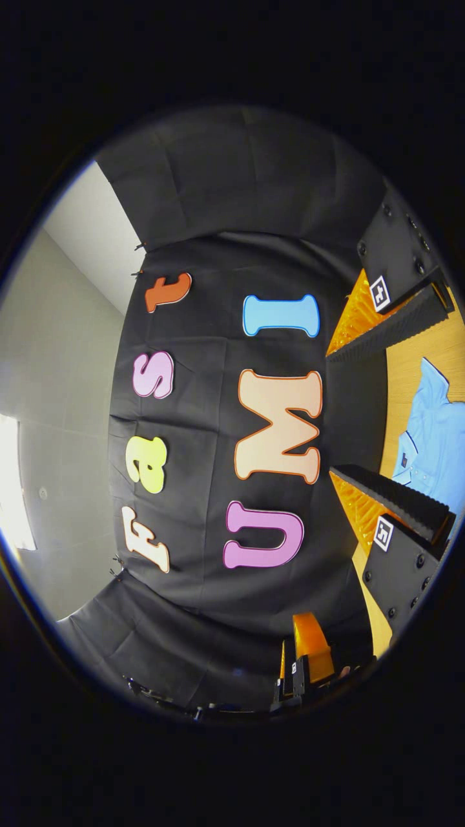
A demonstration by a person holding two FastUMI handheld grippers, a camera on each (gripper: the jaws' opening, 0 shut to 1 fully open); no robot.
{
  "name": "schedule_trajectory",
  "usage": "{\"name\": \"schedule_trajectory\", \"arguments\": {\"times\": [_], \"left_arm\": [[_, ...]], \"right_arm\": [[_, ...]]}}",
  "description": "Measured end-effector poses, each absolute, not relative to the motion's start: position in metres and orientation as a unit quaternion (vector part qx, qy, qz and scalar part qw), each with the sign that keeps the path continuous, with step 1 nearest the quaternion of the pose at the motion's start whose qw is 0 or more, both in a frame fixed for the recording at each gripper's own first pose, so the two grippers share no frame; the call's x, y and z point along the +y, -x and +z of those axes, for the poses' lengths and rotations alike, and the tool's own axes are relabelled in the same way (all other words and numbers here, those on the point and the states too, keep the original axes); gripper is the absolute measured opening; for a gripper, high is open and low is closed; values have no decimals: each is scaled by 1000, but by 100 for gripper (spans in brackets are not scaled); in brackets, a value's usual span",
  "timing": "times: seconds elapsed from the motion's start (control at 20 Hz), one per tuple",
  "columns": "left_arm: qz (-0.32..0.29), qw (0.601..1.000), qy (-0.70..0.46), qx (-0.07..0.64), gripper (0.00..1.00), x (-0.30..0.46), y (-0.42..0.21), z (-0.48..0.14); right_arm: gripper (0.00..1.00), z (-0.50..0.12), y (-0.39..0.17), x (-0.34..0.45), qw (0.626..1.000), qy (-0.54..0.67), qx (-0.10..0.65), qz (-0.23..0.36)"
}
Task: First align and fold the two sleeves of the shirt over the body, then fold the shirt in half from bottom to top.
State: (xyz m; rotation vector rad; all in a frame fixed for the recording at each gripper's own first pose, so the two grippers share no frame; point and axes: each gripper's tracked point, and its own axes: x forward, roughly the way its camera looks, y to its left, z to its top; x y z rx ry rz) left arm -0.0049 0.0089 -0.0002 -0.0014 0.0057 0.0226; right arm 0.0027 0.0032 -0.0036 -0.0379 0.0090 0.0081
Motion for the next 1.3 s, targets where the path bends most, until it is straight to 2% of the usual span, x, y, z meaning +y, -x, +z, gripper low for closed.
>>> {"name": "schedule_trajectory", "arguments": {"times": [0.55,0.85,1.3], "left_arm": [[24,1000,-4,1,94,11,12,0],[55,998,-8,-2,94,7,20,-1],[121,992,-4,25,94,1,41,-33]], "right_arm": [[99,-19,-22,-20,998,60,2,10],[99,-78,-56,-43,997,47,54,24],[98,-217,-107,-89,985,45,159,40]]}}
